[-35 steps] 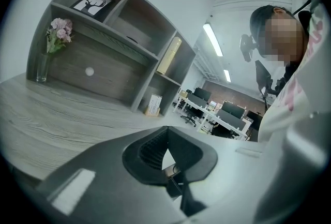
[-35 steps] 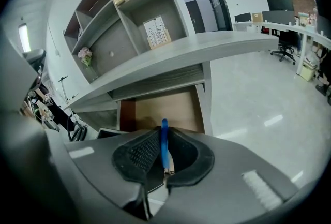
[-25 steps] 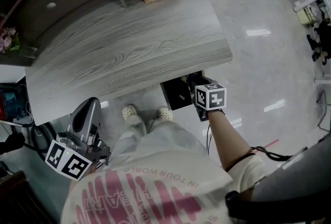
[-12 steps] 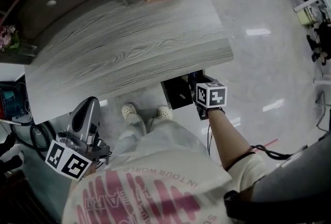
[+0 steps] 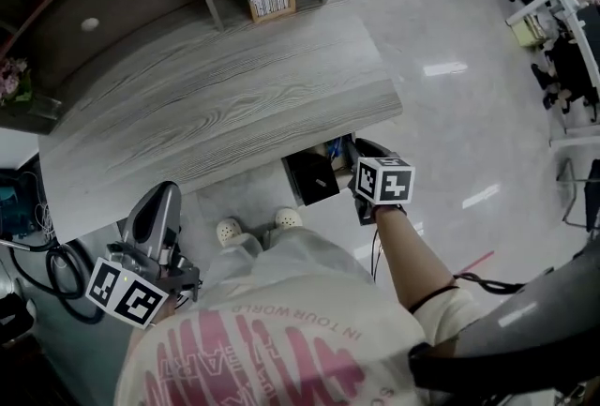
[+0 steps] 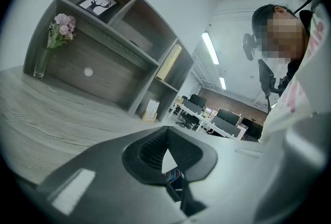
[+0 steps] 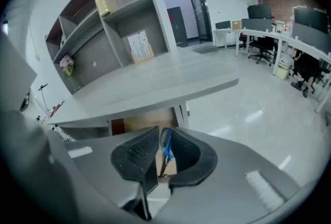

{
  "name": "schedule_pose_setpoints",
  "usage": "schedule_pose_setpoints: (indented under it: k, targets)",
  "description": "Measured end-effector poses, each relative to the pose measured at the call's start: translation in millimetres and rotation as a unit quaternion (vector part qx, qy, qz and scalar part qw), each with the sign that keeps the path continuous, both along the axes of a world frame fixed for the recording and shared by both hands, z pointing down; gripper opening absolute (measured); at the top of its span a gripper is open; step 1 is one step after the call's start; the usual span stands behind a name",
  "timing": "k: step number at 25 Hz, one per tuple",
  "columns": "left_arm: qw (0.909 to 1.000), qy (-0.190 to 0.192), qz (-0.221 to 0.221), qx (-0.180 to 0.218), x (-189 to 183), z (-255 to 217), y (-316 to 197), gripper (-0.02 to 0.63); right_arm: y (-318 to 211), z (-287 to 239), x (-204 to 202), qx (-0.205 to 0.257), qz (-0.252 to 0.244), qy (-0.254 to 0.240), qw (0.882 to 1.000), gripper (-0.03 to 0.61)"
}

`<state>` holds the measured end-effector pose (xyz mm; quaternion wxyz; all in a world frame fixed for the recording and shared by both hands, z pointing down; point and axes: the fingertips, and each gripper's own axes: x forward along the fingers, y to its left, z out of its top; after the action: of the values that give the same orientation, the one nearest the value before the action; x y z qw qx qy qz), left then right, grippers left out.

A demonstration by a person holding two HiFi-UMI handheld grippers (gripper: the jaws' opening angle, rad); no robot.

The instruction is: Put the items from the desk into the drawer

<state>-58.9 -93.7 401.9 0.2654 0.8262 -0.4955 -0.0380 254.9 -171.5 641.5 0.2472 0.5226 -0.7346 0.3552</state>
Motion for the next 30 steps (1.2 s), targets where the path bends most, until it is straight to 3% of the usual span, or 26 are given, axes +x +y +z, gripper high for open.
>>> schedule_pose_setpoints:
  k: [2, 3, 8, 14, 21, 30]
  targets:
    - [1.0000, 0.004, 0.006, 0.006, -4, -2, 1, 0.020, -4, -25, 5, 0.031, 0.030, 0.002, 0.999, 0.012]
    - [0.9999, 0.005, 0.007, 0.009, -7, -3, 2, 0.020, -6, -40, 6, 0.050, 0.043, 0.000, 0.998, 0.005]
    - [0.9995, 0.012, 0.010, 0.027, -29, -16, 4, 0.020, -24, -127, -5, 0.151, 0.073, -0.021, 0.986, 0.005]
    - [0.9985, 0.013, 0.020, 0.049, -59, -32, 7, 0.020, -30, -210, -71, 0.239, 0.035, -0.054, 0.969, 0.005]
    - [0.9974, -0.007, 0.027, 0.067, -102, -49, 12, 0.020, -17, -250, -165, 0.268, -0.033, -0.080, 0.959, 0.005]
    - [0.9961, -0.014, 0.031, 0.081, -171, -62, 16, 0.020, -12, -280, -261, 0.293, -0.081, -0.094, 0.948, 0.005]
